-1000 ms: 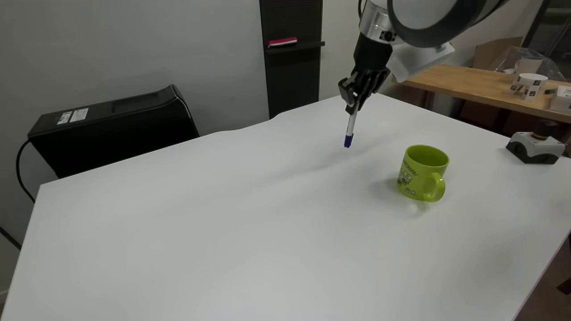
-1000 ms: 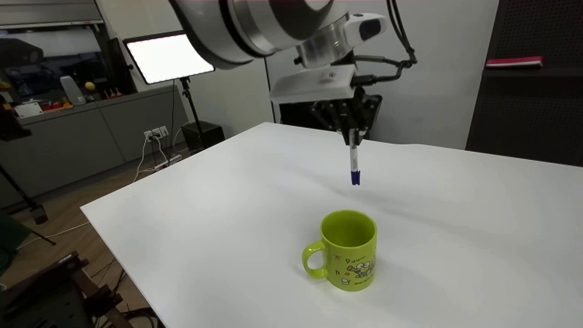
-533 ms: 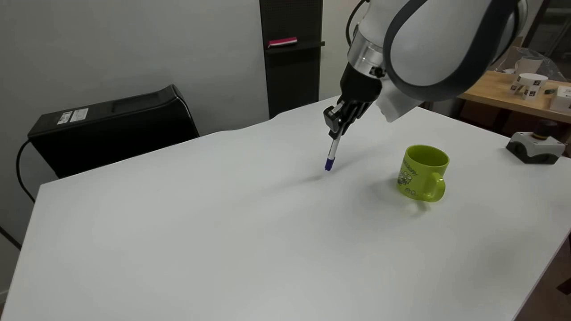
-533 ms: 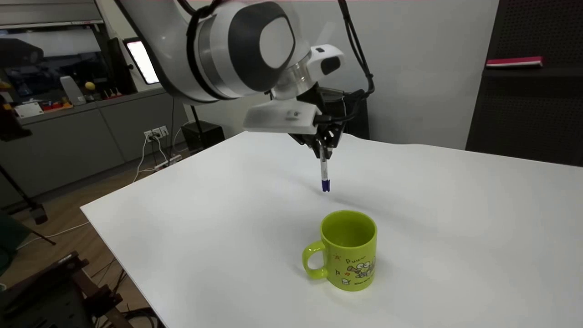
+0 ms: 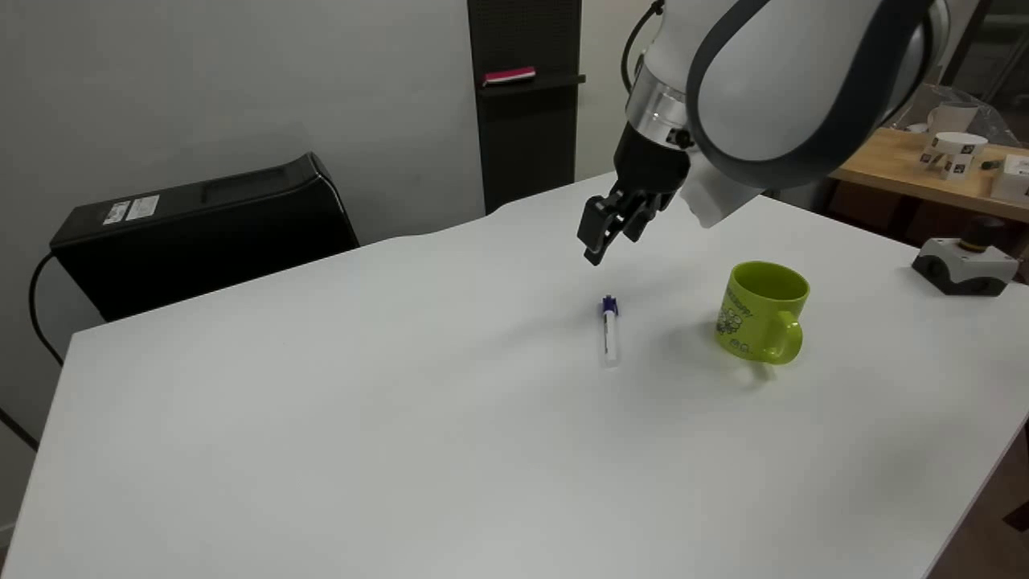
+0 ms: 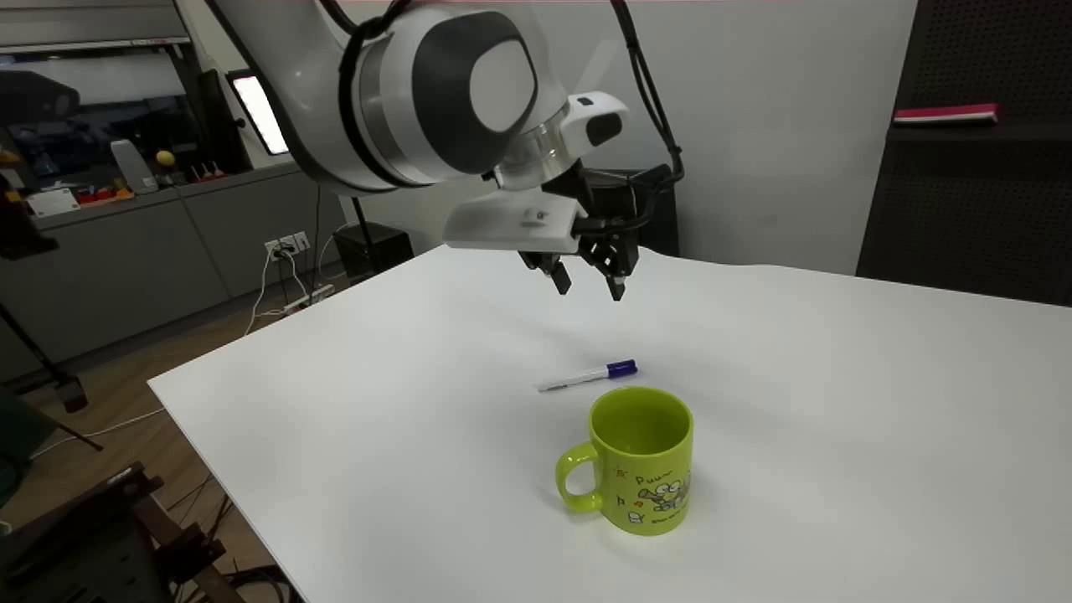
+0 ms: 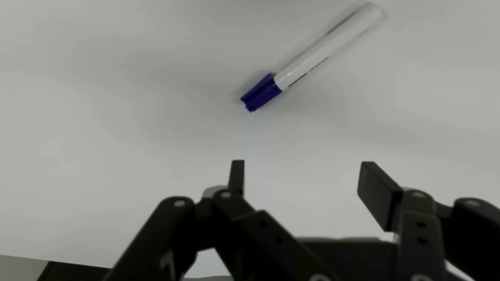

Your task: Take the marker out of the cup and put it on the table

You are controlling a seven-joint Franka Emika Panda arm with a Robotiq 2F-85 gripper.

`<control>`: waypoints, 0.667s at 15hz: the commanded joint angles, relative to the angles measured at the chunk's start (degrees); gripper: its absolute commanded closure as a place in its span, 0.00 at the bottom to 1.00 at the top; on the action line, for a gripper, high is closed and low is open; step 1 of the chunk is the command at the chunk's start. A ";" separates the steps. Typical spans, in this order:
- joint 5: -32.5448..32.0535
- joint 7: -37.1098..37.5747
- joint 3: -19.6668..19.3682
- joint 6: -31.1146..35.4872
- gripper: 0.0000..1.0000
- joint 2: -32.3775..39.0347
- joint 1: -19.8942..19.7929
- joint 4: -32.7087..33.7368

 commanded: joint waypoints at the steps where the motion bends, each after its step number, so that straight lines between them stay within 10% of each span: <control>1: 1.51 -4.86 5.08 -14.10 0.00 -3.44 -4.92 1.36; 8: 3.18 -8.96 5.33 -41.09 0.00 -7.15 -7.45 8.30; 10: 2.29 -8.22 5.12 -37.66 0.00 -6.78 -7.19 6.92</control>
